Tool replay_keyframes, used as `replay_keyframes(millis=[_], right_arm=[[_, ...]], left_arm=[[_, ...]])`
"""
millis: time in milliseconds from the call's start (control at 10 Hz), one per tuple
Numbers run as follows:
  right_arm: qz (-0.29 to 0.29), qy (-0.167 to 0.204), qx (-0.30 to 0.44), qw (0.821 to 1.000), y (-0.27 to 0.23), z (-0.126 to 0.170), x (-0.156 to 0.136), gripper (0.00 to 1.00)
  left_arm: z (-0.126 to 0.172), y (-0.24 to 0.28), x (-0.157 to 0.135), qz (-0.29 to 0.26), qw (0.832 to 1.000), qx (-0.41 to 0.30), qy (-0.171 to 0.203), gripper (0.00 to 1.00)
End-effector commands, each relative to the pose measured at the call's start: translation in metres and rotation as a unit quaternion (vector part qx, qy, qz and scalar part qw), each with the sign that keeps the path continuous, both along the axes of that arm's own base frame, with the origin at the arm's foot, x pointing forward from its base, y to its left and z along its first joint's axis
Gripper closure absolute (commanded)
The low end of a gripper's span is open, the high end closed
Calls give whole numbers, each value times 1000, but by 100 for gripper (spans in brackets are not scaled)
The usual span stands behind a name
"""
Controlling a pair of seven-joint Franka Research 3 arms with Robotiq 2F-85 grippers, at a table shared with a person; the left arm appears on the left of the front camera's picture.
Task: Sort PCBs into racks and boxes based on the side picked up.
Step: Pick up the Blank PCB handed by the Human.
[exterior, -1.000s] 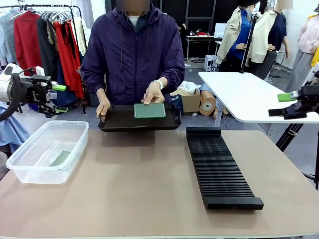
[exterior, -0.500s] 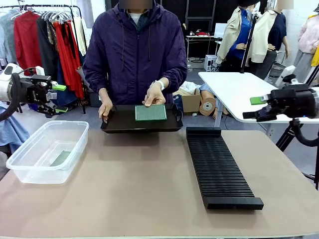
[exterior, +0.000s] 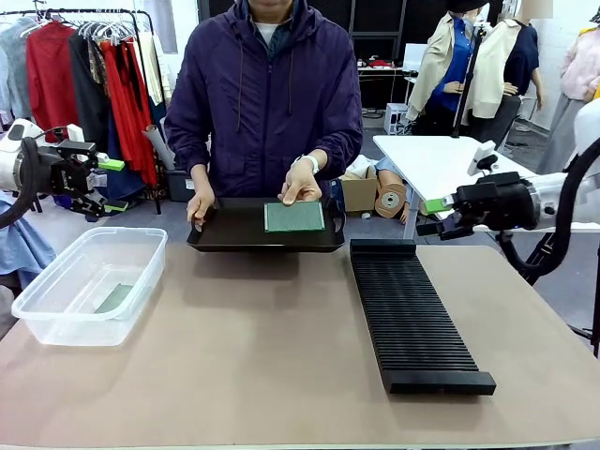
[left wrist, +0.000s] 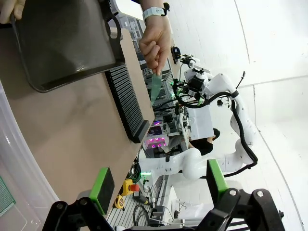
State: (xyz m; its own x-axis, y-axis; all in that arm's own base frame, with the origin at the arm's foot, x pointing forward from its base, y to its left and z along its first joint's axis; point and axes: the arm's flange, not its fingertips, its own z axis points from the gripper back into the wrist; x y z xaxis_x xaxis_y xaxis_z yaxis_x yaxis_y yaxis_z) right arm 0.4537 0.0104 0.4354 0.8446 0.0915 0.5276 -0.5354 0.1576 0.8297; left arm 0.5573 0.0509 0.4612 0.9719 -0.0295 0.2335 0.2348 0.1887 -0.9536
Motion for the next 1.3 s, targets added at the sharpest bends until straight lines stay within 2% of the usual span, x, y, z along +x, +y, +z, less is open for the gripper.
replay_keyframes(millis=[0,600,900,1200], right_arm=[[-1,-23,13,1000,7,-9,21,0],[25,-14,20,999,46,-44,61,0],[22,14,45,999,71,-49,76,0],[20,18,47,999,91,-52,92,0]], left_arm=[[3,1,-2,1,1000,0,-2,0],[3,1,-2,1,1000,0,-2,0],[3,1,-2,1,1000,0,-2,0],[3,1,-2,1,1000,0,-2,0]])
